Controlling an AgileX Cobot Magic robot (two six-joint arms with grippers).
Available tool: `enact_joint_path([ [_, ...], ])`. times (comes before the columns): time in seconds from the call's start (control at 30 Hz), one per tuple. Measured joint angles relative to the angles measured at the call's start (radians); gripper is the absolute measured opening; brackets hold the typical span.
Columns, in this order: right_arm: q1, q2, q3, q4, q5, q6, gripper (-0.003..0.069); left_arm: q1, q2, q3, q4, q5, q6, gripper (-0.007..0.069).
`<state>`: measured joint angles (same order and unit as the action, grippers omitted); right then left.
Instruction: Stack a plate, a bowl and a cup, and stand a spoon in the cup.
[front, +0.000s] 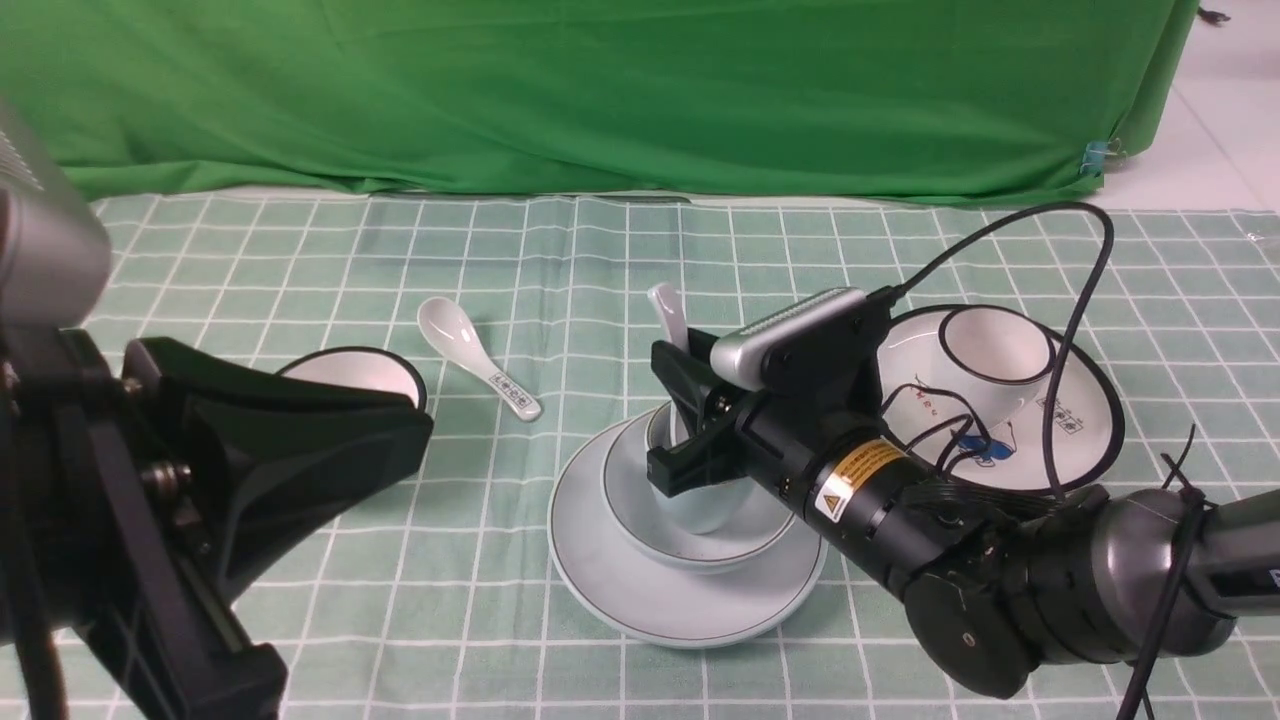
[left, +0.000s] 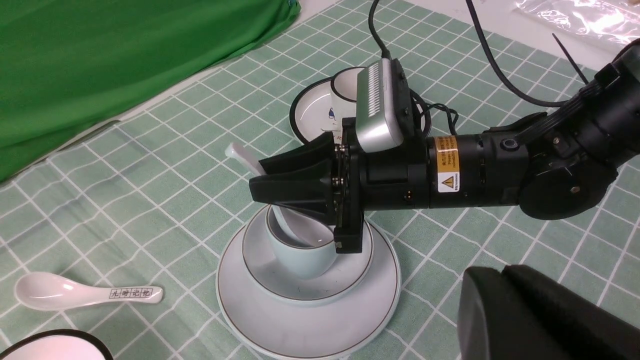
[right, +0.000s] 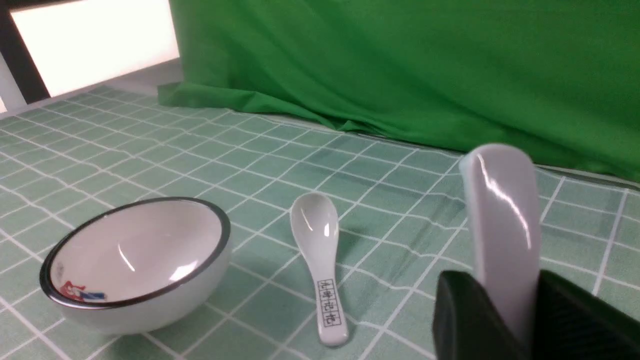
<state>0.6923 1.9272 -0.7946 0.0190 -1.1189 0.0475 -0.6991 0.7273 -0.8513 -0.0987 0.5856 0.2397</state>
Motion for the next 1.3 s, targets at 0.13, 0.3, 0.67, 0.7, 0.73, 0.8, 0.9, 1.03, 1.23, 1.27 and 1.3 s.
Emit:
enact_joint_path([
  [0.13, 0.0, 0.0, 0.0, 0.0, -0.009, 0.0, 0.0251, 0.0, 0.0, 0.0, 0.0, 0.0, 0.0, 0.001],
  [0.3, 0.002, -0.008, 0.001, 0.001, -0.012, 0.008, 0.0377, 0.0, -0.004, 0.0, 0.001, 0.0, 0.001, 0.001],
  [0.67, 0.087, -0.649, 0.064, -0.029, 0.865, -0.005, 0.0265, 0.0, -0.362, 0.471, -0.039, -0.551, -0.022, 0.001],
  [0.7, 0.091, -0.709, 0.064, -0.029, 0.992, -0.008, 0.0251, 0.0, -0.376, 0.528, -0.043, -0.629, -0.022, 0.001],
  [0.73, 0.093, -0.753, 0.064, -0.03, 1.091, -0.008, 0.0242, 0.0, -0.384, 0.581, -0.043, -0.705, -0.018, 0.001],
  [0.8, 0.095, -0.849, 0.066, -0.03, 1.305, -0.002, 0.0225, 0.0, -0.391, 0.705, -0.016, -0.9, -0.003, 0.001],
  [0.9, 0.098, -0.946, 0.068, -0.03, 1.482, 0.001, 0.0223, 0.0, -0.392, 0.824, 0.034, -1.001, 0.002, 0.0011],
  [1.03, 0.098, -1.011, 0.068, -0.03, 1.517, 0.008, 0.0223, 0.0, -0.393, 0.855, 0.054, -0.888, 0.004, 0.0011],
  [1.23, 0.098, -1.02, 0.07, -0.083, 1.459, -0.001, 0.0229, 0.0, -0.393, 0.858, 0.06, -0.619, 0.011, 0.0011],
  [1.27, 0.091, -1.027, 0.071, -0.144, 1.431, -0.011, 0.0224, 0.0, -0.392, 0.858, 0.061, -0.603, 0.011, 0.0011],
  [1.3, 0.07, -1.047, 0.075, -0.188, 1.4, -0.024, 0.0219, 0.0, -0.391, 0.858, 0.061, -0.593, 0.011, 0.0011],
])
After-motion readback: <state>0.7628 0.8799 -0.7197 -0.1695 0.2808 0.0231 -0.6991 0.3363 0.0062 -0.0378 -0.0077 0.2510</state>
